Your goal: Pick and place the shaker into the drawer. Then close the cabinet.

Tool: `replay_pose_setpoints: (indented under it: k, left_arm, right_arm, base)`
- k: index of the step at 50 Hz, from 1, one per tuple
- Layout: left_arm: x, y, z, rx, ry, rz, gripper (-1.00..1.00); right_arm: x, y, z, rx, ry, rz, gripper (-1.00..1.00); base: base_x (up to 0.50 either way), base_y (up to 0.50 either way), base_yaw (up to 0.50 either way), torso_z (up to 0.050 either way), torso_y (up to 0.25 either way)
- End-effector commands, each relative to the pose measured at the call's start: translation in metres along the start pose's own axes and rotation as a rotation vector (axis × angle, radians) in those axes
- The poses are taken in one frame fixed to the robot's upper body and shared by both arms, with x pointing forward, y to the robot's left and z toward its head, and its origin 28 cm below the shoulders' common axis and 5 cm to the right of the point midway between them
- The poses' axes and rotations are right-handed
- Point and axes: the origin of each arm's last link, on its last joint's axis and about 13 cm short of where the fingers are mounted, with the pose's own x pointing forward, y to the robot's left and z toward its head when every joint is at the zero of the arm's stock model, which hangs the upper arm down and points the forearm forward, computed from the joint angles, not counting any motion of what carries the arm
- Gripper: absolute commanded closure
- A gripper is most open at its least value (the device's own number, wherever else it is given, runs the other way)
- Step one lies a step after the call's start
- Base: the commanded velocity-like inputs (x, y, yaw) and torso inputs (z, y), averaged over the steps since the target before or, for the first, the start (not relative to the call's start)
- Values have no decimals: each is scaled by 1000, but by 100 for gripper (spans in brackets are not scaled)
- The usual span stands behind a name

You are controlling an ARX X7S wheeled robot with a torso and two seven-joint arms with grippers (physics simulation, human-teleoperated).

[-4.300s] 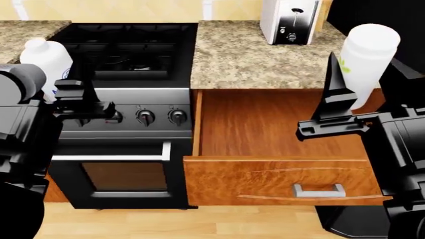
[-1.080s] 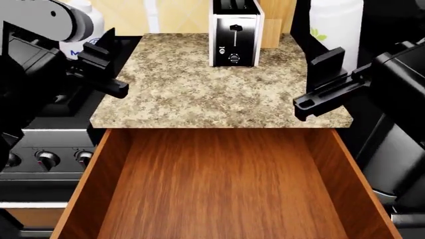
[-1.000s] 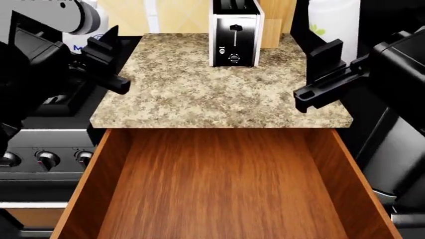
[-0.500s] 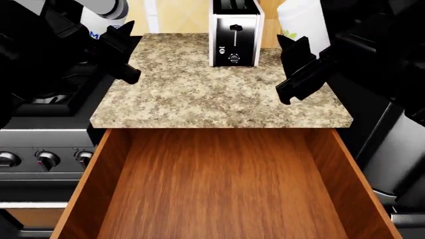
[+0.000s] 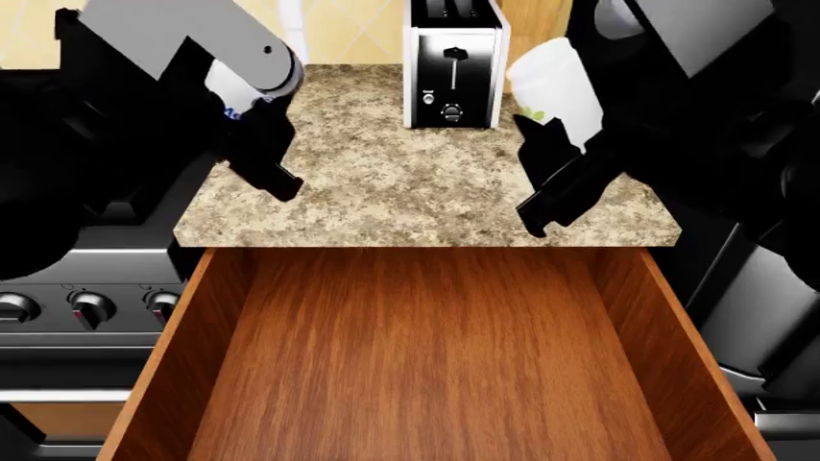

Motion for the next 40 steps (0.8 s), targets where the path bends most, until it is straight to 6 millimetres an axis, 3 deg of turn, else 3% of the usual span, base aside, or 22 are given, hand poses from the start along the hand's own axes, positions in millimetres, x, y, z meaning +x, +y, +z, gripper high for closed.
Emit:
replay_pose_setpoints:
  k: [1, 23, 40]
  left_arm:
    - [9, -10, -12, 22, 43, -41, 100]
    - [20, -30, -32, 41, 106, -103, 100]
    - [22, -45, -58, 61, 167, -142, 100]
  right_arm:
    - [3, 2, -7, -21, 25, 15, 100]
    - [22, 9, -25, -23, 80, 67, 100]
    - [25, 18, -45, -37, 140, 118, 100]
  base:
    - [0, 0, 0, 0, 0]
    - [0, 0, 0, 0, 1]
    - [0, 0, 0, 1, 1]
